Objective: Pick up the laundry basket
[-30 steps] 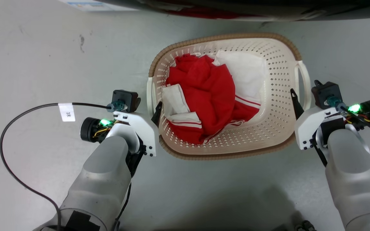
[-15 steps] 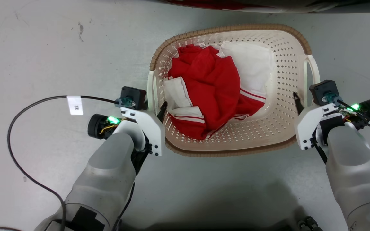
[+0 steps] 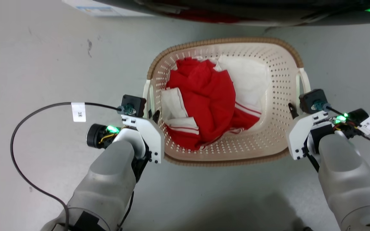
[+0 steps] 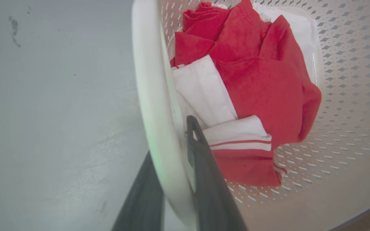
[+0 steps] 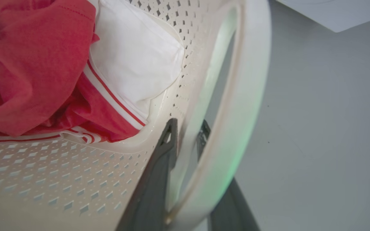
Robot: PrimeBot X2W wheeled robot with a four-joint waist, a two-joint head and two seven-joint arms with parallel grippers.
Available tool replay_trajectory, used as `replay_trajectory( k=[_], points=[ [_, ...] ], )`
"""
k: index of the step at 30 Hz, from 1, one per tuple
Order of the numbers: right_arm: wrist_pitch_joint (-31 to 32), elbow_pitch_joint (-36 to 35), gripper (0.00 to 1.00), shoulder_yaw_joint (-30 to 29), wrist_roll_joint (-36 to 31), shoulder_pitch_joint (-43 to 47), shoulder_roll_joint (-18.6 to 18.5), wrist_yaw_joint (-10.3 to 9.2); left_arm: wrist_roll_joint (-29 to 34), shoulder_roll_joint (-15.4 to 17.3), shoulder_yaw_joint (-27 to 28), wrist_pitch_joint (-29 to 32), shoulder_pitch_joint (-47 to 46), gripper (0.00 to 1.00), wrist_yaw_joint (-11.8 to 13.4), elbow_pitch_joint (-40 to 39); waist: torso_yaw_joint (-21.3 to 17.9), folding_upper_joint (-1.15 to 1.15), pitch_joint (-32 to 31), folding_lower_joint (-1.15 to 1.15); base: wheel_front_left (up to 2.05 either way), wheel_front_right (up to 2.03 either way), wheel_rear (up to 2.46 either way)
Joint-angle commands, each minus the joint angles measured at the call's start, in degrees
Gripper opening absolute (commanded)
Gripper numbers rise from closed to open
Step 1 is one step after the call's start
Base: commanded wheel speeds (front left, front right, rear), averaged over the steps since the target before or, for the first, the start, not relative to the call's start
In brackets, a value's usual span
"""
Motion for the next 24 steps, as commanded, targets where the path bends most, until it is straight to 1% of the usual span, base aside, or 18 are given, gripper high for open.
replay_trajectory(
  k=[1,7,12,13,16,19,24],
  points=[
    [0.8,0.3,0.0,0.2,-0.6,1.1,-0.9,-0.14,-0.2,0.7,-0.5,-0.2,0.7,0.0,-0.1,0.1,0.0,0.0,-2.2,-0.01,0.0,0.0,0.0],
    [2.6,1.3,0.0,0.9,-0.4,3.4,-0.3,-0.14,-1.6,0.7,-1.5,1.4,3.0,0.0,-0.1,0.8,-0.3,0.0,-8.1,-0.01,0.0,0.0,0.0],
    [4.5,1.6,0.0,2.0,0.6,5.4,0.0,-0.14,-2.9,0.9,-2.3,3.9,5.2,0.0,-0.1,1.1,-0.4,0.0,-13.4,-0.01,0.0,0.0,0.0],
    [4.5,1.6,0.0,2.0,0.6,5.4,0.0,-0.14,-2.9,0.9,-2.3,3.9,5.2,0.0,-0.1,1.1,-0.4,0.0,-13.4,-0.01,0.0,0.0,0.0],
    [5.2,1.7,0.0,3.1,1.4,6.5,0.1,-0.14,-3.7,1.2,-2.9,5.4,6.2,0.0,-0.1,1.2,-0.5,0.0,-16.2,-0.01,0.0,0.0,0.0],
    [6.2,1.8,0.0,5.9,4.3,8.5,0.1,-0.13,-4.4,1.3,-3.7,6.6,7.3,0.0,-0.1,1.3,-0.5,0.0,-19.2,-0.01,0.0,0.0,0.0],
    [8.8,1.8,0.0,12.5,10.5,11.0,0.1,-0.13,-5.7,1.6,-4.8,8.9,8.7,0.0,-0.1,1.2,-0.8,0.0,-23.3,-0.01,0.0,0.0,0.0]
  ],
)
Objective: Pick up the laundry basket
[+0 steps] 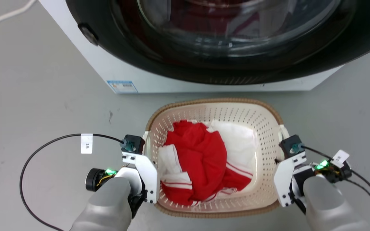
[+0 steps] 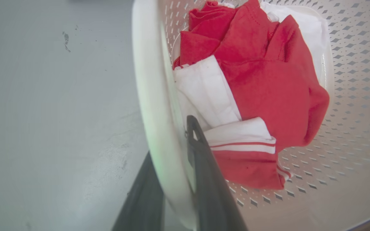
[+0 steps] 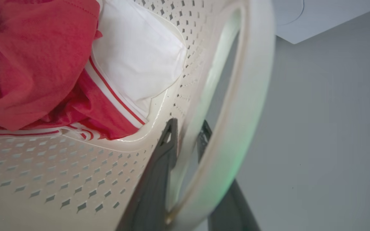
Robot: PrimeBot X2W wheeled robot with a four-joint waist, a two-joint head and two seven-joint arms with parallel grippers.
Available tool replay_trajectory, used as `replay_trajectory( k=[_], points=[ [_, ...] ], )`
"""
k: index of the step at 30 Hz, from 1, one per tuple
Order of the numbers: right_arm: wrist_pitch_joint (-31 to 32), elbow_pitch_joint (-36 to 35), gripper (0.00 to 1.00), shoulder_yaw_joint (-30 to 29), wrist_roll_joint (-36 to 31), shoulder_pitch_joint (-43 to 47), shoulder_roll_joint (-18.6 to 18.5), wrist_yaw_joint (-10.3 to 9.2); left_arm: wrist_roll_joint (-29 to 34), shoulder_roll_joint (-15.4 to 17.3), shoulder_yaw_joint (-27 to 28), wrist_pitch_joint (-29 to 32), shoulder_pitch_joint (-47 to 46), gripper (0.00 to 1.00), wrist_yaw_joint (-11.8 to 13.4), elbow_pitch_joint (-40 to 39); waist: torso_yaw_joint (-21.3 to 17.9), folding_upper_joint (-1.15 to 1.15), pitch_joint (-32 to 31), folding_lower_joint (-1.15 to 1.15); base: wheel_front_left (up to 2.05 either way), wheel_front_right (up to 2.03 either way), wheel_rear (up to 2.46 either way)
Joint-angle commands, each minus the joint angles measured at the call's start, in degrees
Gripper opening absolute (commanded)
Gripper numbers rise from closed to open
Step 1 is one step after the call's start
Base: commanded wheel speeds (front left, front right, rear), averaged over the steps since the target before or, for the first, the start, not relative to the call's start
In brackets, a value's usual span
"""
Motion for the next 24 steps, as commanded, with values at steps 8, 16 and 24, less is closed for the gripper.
replay_trajectory(
  k=[8,16,24],
  points=[
    [5.0,0.2,0.0,10.8,9.5,4.2,-0.9,-0.08,-2.4,2.2,-2.1,4.3,2.4,0.0,-0.1,-1.0,-0.9,0.0,-8.2,0.0,0.0,0.0,0.0],
    [8.8,0.3,0.0,21.1,19.8,6.4,-0.9,-0.06,-4.5,3.2,-4.3,8.2,4.1,0.0,-0.1,-1.7,-1.6,0.0,-13.7,0.0,0.0,0.0,0.0],
    [12.7,0.3,0.0,28.3,27.7,9.0,-0.8,-0.05,-6.7,3.9,-6.6,11.6,6.7,0.0,-0.1,-2.5,-1.8,0.0,-18.7,0.0,0.0,0.0,0.0]
  ],
)
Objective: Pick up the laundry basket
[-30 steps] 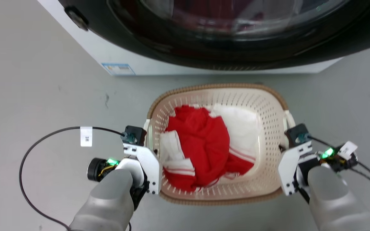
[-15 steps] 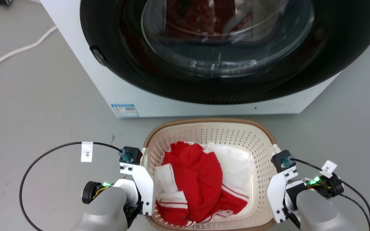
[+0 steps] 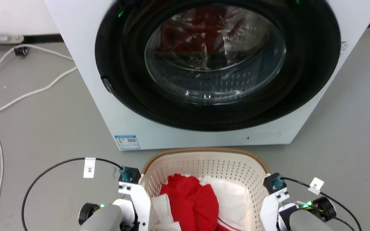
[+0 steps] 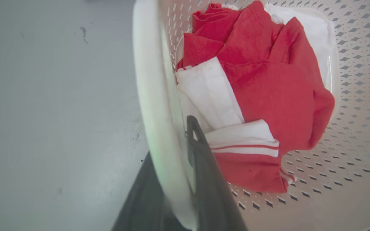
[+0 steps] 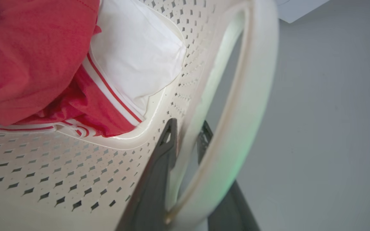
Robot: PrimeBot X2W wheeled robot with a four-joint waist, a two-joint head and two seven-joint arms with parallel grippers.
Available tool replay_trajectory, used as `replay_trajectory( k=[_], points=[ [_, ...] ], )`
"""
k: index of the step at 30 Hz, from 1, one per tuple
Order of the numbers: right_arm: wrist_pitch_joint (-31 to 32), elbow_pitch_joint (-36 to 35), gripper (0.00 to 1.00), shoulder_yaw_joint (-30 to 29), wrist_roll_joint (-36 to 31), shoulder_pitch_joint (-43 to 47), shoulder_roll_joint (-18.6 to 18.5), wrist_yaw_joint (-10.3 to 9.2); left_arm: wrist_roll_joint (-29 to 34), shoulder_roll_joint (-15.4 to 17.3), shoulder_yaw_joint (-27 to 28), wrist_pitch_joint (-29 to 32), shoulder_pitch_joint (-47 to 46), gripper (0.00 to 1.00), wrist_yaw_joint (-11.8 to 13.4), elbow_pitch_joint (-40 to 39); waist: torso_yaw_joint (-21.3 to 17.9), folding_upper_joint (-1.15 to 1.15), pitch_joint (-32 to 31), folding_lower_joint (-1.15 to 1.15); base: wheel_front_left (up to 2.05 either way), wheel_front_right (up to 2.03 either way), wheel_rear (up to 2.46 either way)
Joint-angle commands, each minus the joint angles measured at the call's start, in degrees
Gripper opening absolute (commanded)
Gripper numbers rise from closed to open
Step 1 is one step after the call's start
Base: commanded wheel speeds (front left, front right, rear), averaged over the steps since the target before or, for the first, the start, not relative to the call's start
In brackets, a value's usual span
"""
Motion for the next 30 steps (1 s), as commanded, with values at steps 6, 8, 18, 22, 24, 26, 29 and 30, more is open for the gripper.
replay_trajectory(
  k=[6,8,18,22,24,26,29,30],
  points=[
    [2.9,0.3,0.0,4.3,3.5,2.5,-0.7,-0.01,-1.8,1.8,-2.0,3.5,1.7,0.0,0.0,-1.3,-0.4,0.0,-3.7,0.02,0.0,0.0,0.0],
    [3.9,0.4,0.0,5.4,4.8,2.9,-0.8,-0.01,-2.3,2.2,-2.6,4.0,2.0,0.0,0.0,-1.7,-0.4,0.0,-4.5,0.02,0.0,0.0,0.0],
    [6.0,0.3,0.0,10.6,10.9,4.0,-1.5,0.0,-4.2,2.7,-5.0,4.7,2.7,0.0,0.0,-2.0,0.1,0.0,-7.3,0.02,0.0,0.0,0.0],
    [6.2,0.1,0.0,12.4,12.7,4.1,-2.0,0.0,-4.8,2.7,-5.9,4.7,2.7,0.0,0.0,-2.0,0.5,0.0,-8.1,0.02,0.0,0.0,0.0],
    [6.3,-0.1,0.0,13.3,13.7,4.2,-2.2,0.0,-5.1,2.6,-6.3,4.7,2.8,0.0,0.0,-1.9,0.7,0.0,-8.4,0.02,0.0,0.0,0.0],
    [6.2,-0.2,0.0,14.2,14.6,4.2,-2.3,0.0,-5.4,2.8,-6.7,4.7,2.8,0.0,0.0,-1.8,0.8,0.0,-8.7,0.02,0.0,0.0,0.0],
    [6.2,-0.3,0.0,15.5,15.9,4.5,-2.6,0.0,-5.7,2.9,-7.4,4.7,2.8,0.0,0.0,-1.7,1.0,0.0,-9.2,0.02,0.0,0.0,0.0],
    [6.1,-0.4,0.0,15.9,16.3,4.5,-2.6,0.0,-5.9,3.0,-7.5,4.8,2.9,0.0,0.0,-1.7,1.1,0.0,-9.3,0.02,0.0,0.0,0.0]
  ],
)
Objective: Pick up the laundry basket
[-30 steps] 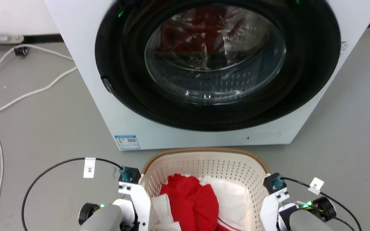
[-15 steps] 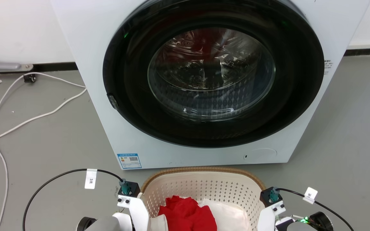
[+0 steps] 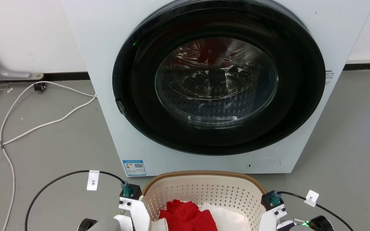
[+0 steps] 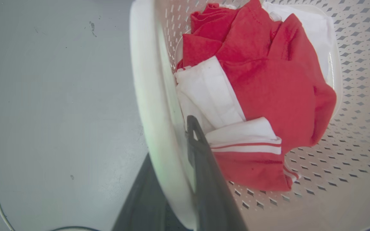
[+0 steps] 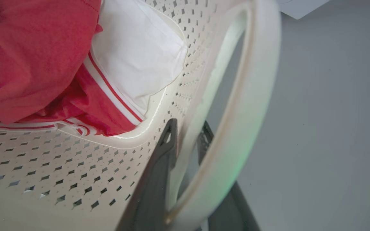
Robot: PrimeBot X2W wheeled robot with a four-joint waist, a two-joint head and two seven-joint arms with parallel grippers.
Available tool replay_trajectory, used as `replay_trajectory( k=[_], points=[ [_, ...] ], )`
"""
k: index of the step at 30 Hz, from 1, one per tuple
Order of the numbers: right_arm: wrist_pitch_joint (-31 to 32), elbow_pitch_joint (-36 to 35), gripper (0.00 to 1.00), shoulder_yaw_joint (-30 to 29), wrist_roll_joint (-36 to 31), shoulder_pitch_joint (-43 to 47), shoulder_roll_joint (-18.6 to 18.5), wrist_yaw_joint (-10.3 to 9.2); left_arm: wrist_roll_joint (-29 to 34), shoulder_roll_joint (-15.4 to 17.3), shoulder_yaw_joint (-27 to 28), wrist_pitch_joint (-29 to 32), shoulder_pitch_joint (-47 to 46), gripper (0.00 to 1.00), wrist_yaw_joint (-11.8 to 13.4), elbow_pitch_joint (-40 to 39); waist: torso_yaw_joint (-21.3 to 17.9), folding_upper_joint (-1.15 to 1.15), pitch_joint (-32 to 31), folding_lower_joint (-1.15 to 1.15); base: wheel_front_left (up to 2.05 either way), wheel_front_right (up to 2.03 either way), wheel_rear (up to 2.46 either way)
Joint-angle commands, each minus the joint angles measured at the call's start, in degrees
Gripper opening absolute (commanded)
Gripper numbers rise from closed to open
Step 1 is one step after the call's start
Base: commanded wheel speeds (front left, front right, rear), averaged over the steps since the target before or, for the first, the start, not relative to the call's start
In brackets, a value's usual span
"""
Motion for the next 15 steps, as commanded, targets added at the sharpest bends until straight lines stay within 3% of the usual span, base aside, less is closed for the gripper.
replay_trajectory(
  k=[1,15],
  points=[
    [0.4,0.4,0.0,1.1,0.0,1.5,-1.3,0.0,-0.2,1.2,-0.3,-0.4,-0.3,0.0,0.0,0.0,0.1,0.0,-0.2,0.01,0.0,0.0,0.0],
    [0.9,0.4,0.0,5.8,4.8,0.9,-2.2,0.0,-2.1,1.4,-2.1,-0.7,-0.5,0.0,0.0,0.6,0.1,0.0,-0.8,0.01,0.0,0.0,0.0]
  ],
)
